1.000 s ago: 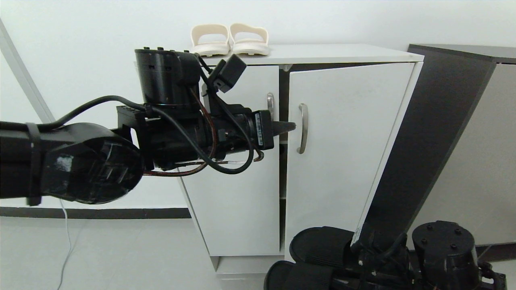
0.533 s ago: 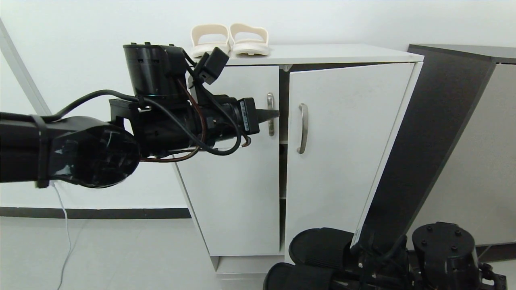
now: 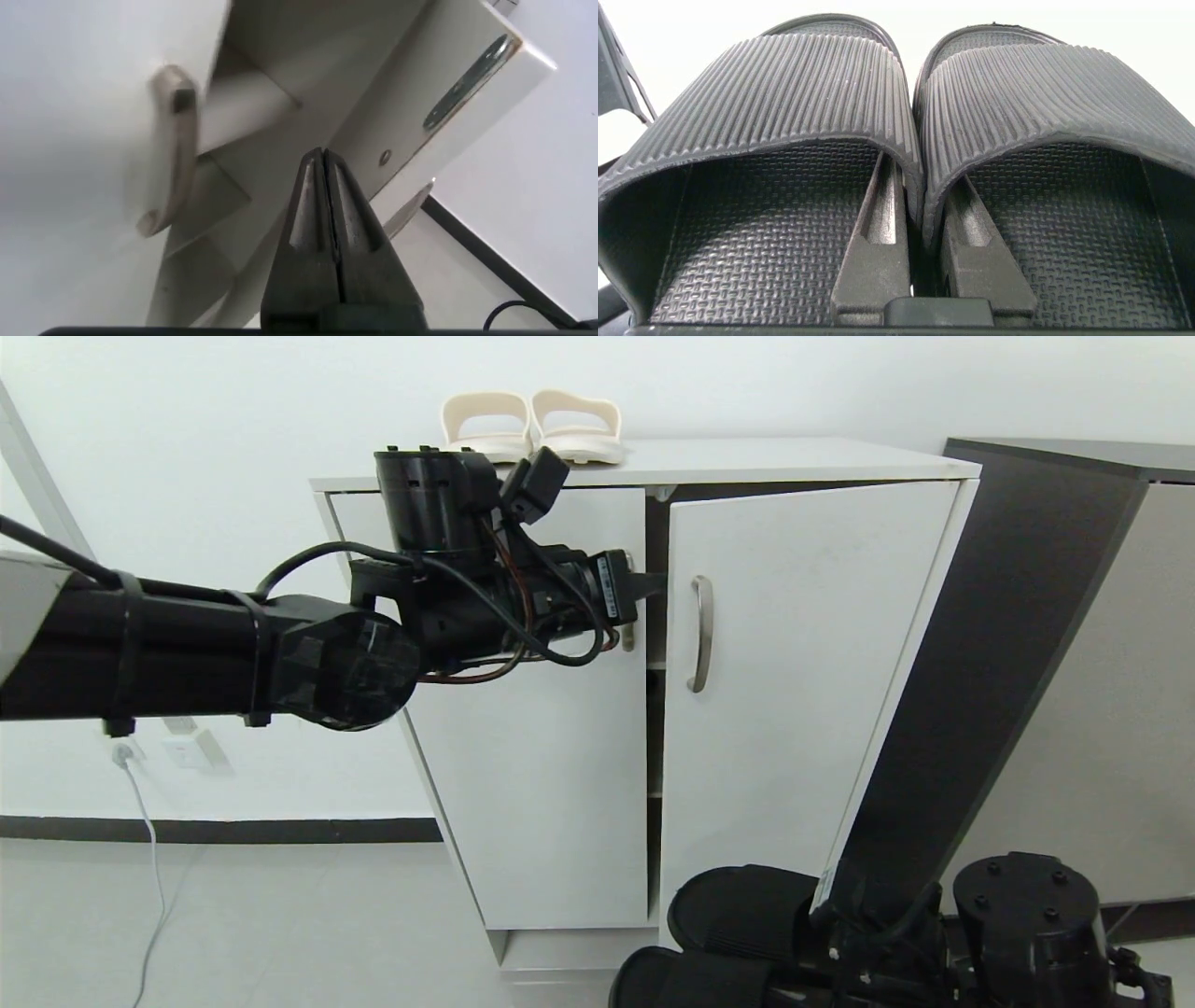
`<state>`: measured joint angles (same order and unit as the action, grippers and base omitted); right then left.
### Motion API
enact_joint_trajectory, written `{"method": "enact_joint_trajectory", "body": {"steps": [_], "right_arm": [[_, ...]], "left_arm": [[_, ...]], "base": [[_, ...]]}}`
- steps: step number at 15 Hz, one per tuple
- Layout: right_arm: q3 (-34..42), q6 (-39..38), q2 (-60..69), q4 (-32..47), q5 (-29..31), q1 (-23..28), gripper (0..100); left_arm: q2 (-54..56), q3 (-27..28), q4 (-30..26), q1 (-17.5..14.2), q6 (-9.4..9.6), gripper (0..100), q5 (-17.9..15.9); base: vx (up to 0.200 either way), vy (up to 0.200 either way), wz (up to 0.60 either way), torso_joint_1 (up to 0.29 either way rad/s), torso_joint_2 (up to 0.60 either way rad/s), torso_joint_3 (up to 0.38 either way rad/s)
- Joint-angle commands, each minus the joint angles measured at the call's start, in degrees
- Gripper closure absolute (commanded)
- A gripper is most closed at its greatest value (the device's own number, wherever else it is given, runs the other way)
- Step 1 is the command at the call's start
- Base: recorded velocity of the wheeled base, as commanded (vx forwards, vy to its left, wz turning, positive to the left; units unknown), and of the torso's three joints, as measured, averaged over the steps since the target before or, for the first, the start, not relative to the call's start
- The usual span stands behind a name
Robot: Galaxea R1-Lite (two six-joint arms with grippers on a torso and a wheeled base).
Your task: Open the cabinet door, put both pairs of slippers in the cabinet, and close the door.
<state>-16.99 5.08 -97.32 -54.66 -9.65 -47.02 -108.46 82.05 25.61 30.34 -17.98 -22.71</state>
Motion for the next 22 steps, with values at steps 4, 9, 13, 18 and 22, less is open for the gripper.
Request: {"method": "enact_joint_trajectory", "body": {"steps": [4, 9, 13, 18, 22], "right_arm": [[0.73, 0.01, -0.24, -0.01, 0.16, -1.5, 100], [1.0, 0.01, -0.5, 0.08, 0.16, -2.73, 100], [1.79, -0.07, -0.24, -0.01, 0.16, -4.4, 100], [1.61, -0.16, -0.42, -0.09, 0.25, -4.75, 100], [-3.57, -1.48, -2.26, -0.09, 5.0, 1.49, 100]], "left_arm": [[-3.07, 2.5, -1.44, 0.33, -0.04, 100, 0.56], [-3.16, 1.44, -0.39, 2.7, 0.05, 100, 3.55], [-1.32, -3.13, 5.76, 10.44, 0.14, 100, 5.75], [-0.79, -4.1, 6.38, 9.3, 0.23, 100, 5.84], [7.3, -10.25, 6.29, 4.55, 0.23, 100, 5.92]], "base": [[0.0, 0.0, 0.0, 0.0, 0.0, 0.0], [-0.2, 0.0, 0.0, 0.003, 0.0, 0.002], [-0.2, 0.0, 0.0, -0.001, 0.0, 0.004], [-0.08, 0.0, 0.0, 0.0, 0.0, 0.001], [0.0, 0.0, 0.0, 0.0, 0.0, 0.0]]}}
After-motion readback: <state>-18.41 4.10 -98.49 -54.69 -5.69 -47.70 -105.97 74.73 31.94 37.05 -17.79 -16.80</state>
